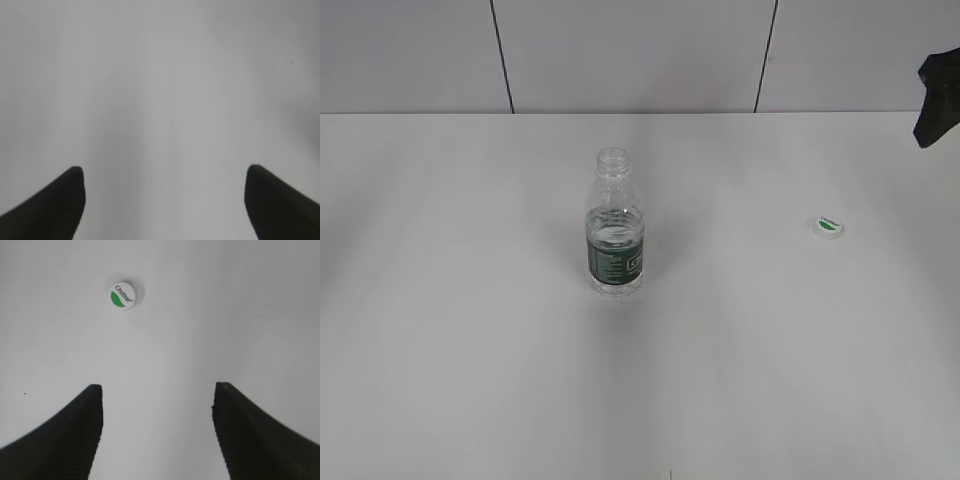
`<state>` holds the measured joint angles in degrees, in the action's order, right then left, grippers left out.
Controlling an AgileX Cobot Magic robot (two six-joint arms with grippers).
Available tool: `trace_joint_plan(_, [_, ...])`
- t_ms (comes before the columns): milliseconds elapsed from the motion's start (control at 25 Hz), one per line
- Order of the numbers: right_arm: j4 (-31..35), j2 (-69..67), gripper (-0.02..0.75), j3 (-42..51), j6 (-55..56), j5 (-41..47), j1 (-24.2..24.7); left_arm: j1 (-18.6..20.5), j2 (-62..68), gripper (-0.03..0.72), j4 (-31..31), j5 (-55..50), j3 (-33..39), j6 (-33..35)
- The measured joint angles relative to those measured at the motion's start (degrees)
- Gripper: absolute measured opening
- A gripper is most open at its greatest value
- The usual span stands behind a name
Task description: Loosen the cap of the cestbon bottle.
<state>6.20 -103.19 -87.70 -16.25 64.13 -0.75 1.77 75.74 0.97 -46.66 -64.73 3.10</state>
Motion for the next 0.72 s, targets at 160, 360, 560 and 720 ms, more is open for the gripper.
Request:
trace_joint_plan(160, [0.22, 0.00, 0.521, 0.00, 0.03, 0.00, 0.00, 0.00, -0.51, 0.590, 0.05, -0.10, 0.00, 0.00])
trace_joint_plan(360, [0.22, 0.00, 0.521, 0.00, 0.07, 0.00, 0.00, 0.00, -6.76, 0.590, -0.97, -0.47, 0.00, 0.06])
trace_joint_plan(560, [0.22, 0.00, 0.521, 0.00, 0.07, 0.06, 0.00, 0.00, -18.77, 0.590, -2.09, -1.88, -0.01, 0.06])
trace_joint_plan(720, [0.22, 0.00, 0.521, 0.00, 0.07, 0.12, 0.00, 0.00, -30.56, 0.590, -2.82, -3.77, 2.04, 1.00])
